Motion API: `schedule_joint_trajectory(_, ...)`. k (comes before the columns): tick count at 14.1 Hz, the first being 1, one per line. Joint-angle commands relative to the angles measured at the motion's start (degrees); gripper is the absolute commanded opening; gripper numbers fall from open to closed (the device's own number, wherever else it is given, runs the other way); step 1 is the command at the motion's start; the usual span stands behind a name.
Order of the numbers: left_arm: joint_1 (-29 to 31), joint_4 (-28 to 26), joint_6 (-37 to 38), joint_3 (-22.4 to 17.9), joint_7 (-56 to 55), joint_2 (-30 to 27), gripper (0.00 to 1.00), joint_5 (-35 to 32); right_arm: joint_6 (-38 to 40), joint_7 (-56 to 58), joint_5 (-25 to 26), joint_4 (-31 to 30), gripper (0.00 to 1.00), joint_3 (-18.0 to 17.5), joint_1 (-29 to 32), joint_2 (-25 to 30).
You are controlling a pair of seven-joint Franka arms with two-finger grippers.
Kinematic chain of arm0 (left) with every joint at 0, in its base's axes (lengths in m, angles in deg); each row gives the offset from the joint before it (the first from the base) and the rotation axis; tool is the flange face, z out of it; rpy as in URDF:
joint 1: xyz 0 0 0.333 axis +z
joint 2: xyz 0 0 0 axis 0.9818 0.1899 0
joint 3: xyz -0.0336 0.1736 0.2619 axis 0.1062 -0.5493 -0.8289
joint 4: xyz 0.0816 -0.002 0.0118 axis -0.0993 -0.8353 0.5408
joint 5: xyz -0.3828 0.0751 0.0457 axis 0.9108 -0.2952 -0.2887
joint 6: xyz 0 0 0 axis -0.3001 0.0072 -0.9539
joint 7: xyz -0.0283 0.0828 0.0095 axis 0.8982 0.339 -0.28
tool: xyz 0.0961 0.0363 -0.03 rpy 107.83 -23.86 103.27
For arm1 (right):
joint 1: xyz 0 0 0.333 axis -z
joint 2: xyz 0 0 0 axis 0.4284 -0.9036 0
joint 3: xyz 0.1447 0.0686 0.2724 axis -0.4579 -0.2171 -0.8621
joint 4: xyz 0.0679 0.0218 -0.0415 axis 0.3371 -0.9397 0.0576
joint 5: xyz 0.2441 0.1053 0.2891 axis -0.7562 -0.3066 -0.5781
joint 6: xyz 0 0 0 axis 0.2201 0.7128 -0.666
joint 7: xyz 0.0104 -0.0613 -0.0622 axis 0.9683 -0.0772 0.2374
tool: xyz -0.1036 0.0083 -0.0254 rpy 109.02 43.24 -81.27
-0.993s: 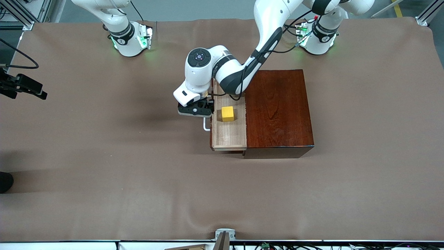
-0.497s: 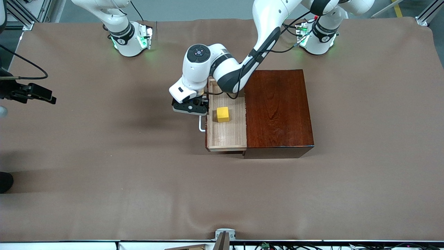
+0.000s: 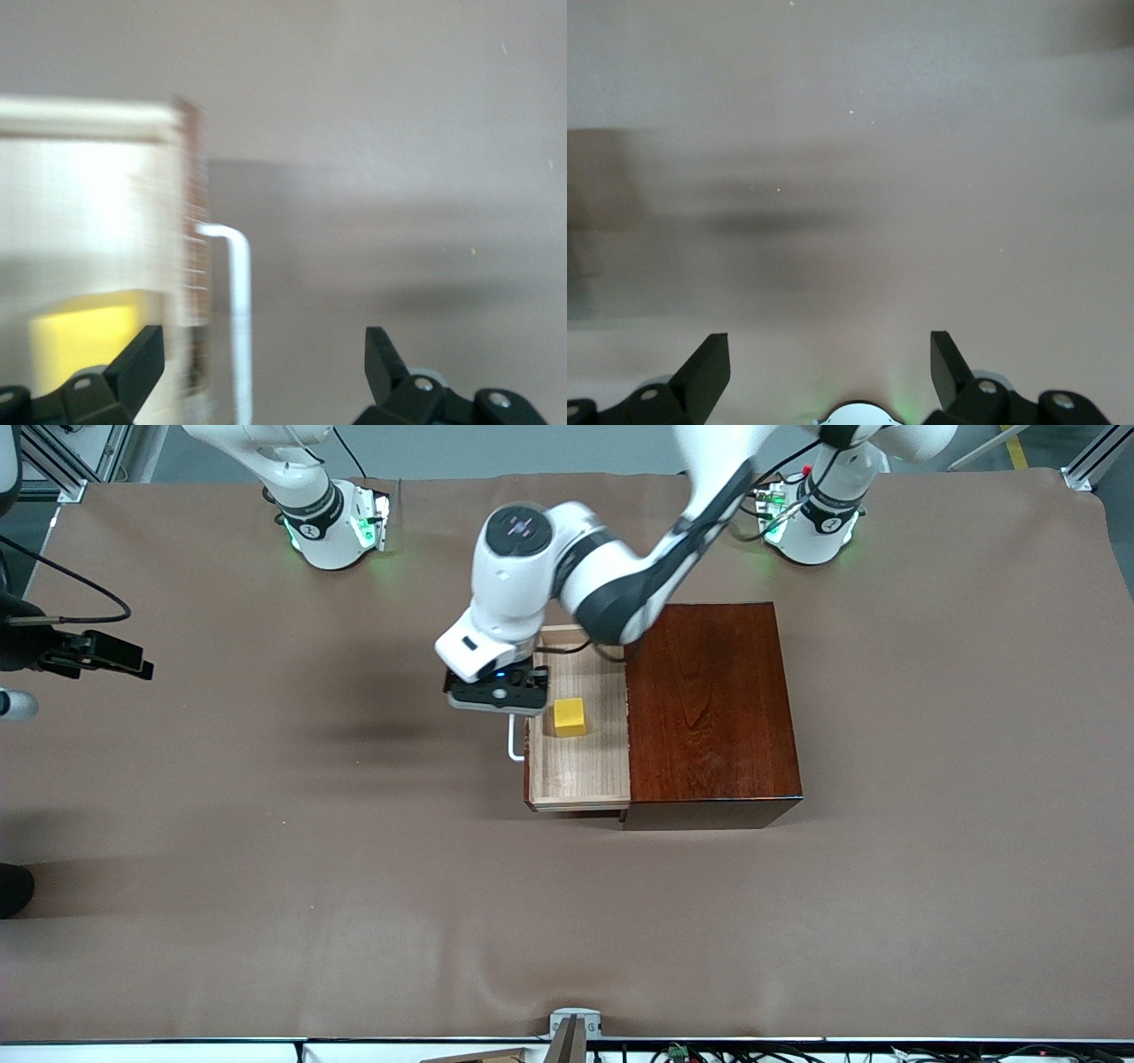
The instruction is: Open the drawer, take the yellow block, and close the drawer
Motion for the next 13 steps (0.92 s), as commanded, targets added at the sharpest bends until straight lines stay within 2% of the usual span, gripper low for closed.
schedule_joint_trajectory(1, 6.0, -2.7, 8.9, 0.0, 0.2, -8.7, 1.00, 1.4, 1.5, -2.2, -0.5, 0.7, 1.00, -0.2, -2.1, -1.2)
schedule_joint_trajectory(5, 18.1, -3.4, 22.1, 0.3, 1.1, -16.0, 1.00, 1.4, 1.0, -15.1, -2.4, 0.7, 1.00, -0.2, -7.7, -2.3)
schedule_joint_trajectory(10, 32.1, -5.2, 29.5, 0.3, 13.9, -21.4, 1.00, 1.4, -1.8, -32.5, -4.4, 0.7, 1.00, -0.2, -16.1, -4.6)
schedule_joint_trajectory(13, 38.6, -10.7, 29.3, 0.4, 25.6, -25.3, 1.00, 1.6, -5.4, -41.9, -5.4, 0.7, 1.00, -0.2, -20.9, -6.8)
